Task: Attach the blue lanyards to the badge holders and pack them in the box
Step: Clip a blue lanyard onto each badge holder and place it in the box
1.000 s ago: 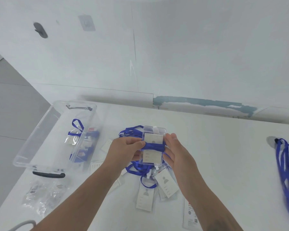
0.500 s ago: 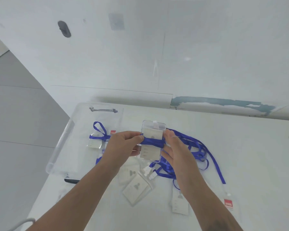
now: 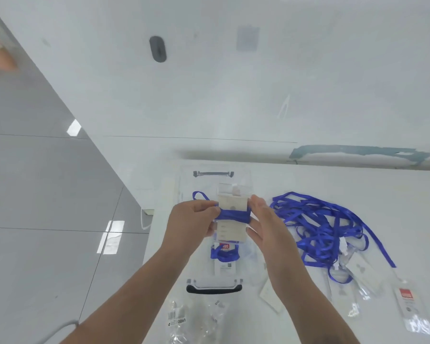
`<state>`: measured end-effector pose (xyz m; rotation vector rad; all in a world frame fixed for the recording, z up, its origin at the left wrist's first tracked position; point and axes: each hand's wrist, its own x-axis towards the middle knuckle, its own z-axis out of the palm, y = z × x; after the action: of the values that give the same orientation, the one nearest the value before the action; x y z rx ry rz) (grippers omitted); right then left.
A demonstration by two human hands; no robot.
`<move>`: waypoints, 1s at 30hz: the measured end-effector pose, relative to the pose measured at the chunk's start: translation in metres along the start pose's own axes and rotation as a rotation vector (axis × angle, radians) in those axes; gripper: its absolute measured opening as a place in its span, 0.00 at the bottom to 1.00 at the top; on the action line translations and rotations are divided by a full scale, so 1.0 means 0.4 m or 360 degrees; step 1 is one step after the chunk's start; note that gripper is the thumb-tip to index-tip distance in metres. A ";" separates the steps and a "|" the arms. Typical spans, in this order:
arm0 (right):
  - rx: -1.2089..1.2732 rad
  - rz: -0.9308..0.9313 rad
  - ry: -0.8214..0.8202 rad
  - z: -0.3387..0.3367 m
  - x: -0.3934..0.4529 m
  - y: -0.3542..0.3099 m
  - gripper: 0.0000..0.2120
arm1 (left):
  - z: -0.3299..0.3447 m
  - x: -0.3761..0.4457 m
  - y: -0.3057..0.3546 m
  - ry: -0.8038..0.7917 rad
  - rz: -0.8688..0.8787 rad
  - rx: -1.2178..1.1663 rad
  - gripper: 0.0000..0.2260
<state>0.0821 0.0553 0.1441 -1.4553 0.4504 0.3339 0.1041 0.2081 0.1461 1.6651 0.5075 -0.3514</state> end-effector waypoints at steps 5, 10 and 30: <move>-0.0086 0.0062 -0.0008 0.062 0.037 0.048 0.18 | -0.023 0.023 -0.039 0.0094 -0.0020 0.0045 0.14; -0.0093 0.0268 0.0027 0.083 0.074 0.062 0.16 | 0.001 0.042 -0.044 0.0086 -0.0102 0.0208 0.13; -0.0155 0.0813 0.0125 0.160 0.229 0.164 0.27 | 0.082 0.164 -0.165 0.0397 -0.0827 -0.0416 0.35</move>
<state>0.1362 0.1205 0.0460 -1.4377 0.8826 0.7143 0.1279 0.1912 0.0521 1.3126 1.1323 -0.4345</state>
